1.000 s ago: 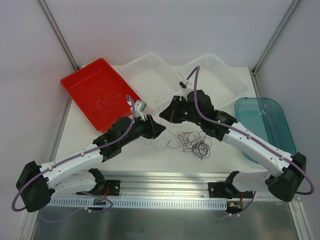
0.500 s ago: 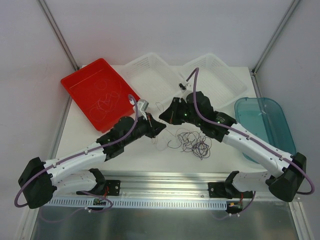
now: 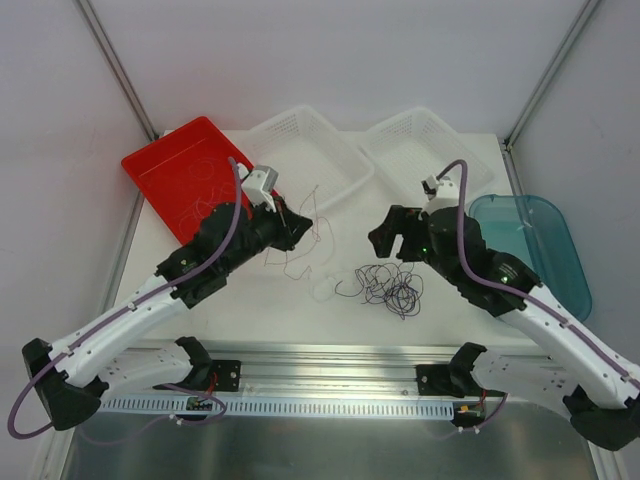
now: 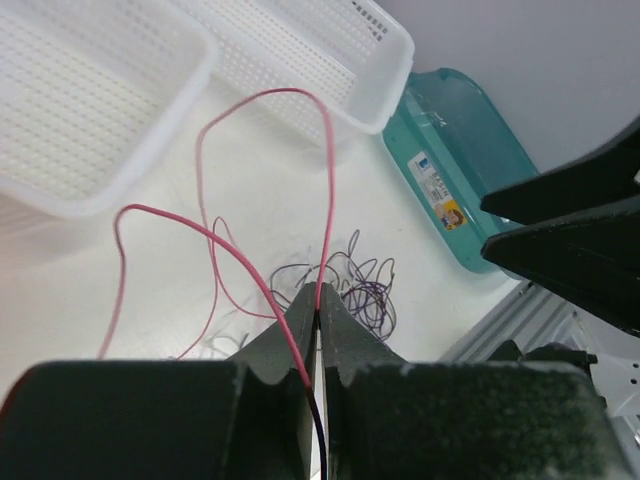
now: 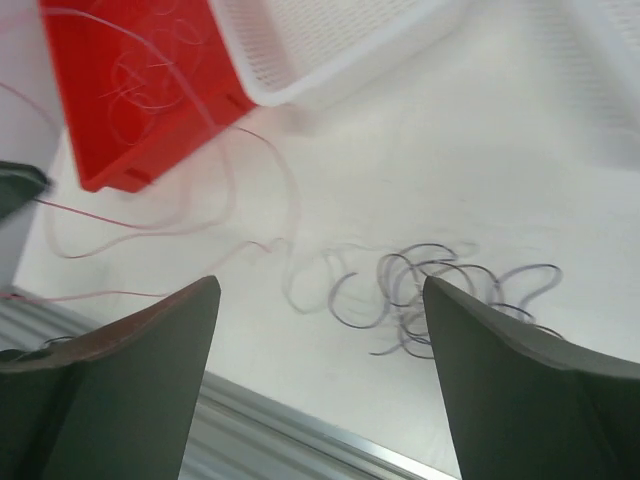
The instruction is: Untangle the cables
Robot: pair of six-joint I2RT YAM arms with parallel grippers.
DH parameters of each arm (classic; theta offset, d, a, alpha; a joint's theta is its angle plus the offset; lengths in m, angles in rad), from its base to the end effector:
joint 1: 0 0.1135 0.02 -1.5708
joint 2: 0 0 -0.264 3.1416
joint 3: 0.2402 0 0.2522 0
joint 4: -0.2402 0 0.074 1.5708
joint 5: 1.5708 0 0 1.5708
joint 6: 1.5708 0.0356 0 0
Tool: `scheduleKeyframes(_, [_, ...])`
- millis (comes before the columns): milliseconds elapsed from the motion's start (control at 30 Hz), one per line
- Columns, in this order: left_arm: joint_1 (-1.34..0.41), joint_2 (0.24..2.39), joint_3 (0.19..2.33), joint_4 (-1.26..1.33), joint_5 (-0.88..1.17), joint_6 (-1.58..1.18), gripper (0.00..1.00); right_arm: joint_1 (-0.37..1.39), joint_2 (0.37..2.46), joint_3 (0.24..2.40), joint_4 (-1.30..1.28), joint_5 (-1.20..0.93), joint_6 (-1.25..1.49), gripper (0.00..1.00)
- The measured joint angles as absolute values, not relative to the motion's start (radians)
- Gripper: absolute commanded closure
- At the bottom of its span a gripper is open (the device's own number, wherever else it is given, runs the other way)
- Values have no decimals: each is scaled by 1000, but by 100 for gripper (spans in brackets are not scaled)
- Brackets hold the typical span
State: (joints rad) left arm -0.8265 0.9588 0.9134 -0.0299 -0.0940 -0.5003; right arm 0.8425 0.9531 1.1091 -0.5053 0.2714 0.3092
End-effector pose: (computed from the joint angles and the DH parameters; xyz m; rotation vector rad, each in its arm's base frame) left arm 0.1548 -0.1632 0.3702 0.2063 1.7183 -0.9233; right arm 0.1413 0.1440 0.3890 -0.3309 1.9124 0.5152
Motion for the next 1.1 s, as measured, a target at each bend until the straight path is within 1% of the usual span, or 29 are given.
scheduleKeyframes(67, [-801,963,985,-104,-95,-478,100,833,891,1083,-550,338,289,8])
scheduleKeyframes(167, [-753,984,1119,-223,-87,-445,100,824,824,1041,-606,417,273,5])
scheduleKeyframes(333, [-641,1053,1358,-388,-72,-373,100,820,731,950,-704,508,273,2])
scheduleKeyframes(467, [-537,1100,1491,-469,-65,-316,100,820,683,897,-756,532,284,1])
scheduleKeyframes(667, [-328,1192,1602,-522,-54,-245,100,820,633,853,-794,538,303,0])
scheduleKeyframes(700, [-298,1215,1616,-524,-53,-238,100,820,628,853,-797,538,304,3])
scheduleKeyframes(767, [-239,1263,1641,-526,-46,-223,100,820,620,852,-798,538,306,3])
scheduleKeyframes(1100, [-36,1523,1672,-514,17,-168,100,820,608,829,-797,527,306,3])
